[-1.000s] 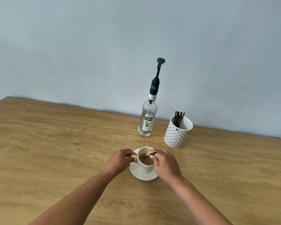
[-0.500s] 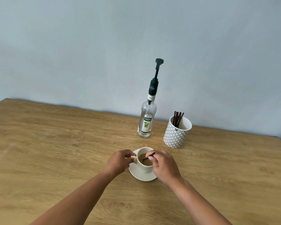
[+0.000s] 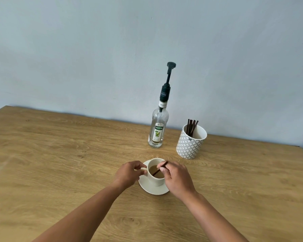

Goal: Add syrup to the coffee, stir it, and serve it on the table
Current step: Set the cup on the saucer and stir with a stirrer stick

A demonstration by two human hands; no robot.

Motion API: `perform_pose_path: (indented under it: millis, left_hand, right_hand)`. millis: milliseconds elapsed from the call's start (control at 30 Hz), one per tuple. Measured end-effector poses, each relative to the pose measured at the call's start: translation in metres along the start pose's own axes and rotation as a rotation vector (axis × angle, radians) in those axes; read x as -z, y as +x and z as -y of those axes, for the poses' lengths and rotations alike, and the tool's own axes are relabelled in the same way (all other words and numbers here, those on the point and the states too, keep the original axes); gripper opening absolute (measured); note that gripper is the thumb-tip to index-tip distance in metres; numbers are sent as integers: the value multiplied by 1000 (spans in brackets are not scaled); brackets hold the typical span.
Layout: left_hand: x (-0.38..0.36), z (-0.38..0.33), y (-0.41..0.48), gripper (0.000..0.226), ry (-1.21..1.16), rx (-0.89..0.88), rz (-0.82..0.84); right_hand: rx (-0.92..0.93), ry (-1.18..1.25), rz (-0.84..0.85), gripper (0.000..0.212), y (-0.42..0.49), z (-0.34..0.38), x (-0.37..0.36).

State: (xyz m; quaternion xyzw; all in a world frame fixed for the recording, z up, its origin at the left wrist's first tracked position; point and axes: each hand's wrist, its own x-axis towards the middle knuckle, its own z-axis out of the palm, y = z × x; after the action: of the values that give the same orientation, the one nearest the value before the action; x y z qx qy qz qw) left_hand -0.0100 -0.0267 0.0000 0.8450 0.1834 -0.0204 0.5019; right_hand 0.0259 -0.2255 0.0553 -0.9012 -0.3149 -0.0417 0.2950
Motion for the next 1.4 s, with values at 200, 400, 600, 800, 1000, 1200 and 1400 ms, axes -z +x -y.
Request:
perform_pose_path:
  millis: [200, 400, 600, 800, 1000, 1200, 1400]
  left_hand:
    - [0, -2, -1, 9, -8, 6, 1]
    - [1, -2, -1, 6, 17, 8, 1]
    - [2, -3, -3, 8, 23, 3, 5]
    - [1, -2, -4, 7, 32, -1, 2]
    - [1, -1, -2, 13, 32, -8, 9]
    - [1, 7, 0, 29, 18, -36, 26]
    - [2, 35, -3, 66, 384, -201, -72]
  right_hand:
    - [-29, -112, 5, 19, 0, -5, 5]
    - [-32, -8, 11, 17, -1, -1, 4]
    - [-60, -63, 14, 20, -1, -2, 2]
    - [-29, -83, -23, 17, -3, -4, 6]
    - [-41, -32, -1, 19, -2, 0, 1]
    - [-54, -142, -50, 18, -4, -3, 6]
    - [-68, -26, -27, 17, -7, 1, 6]
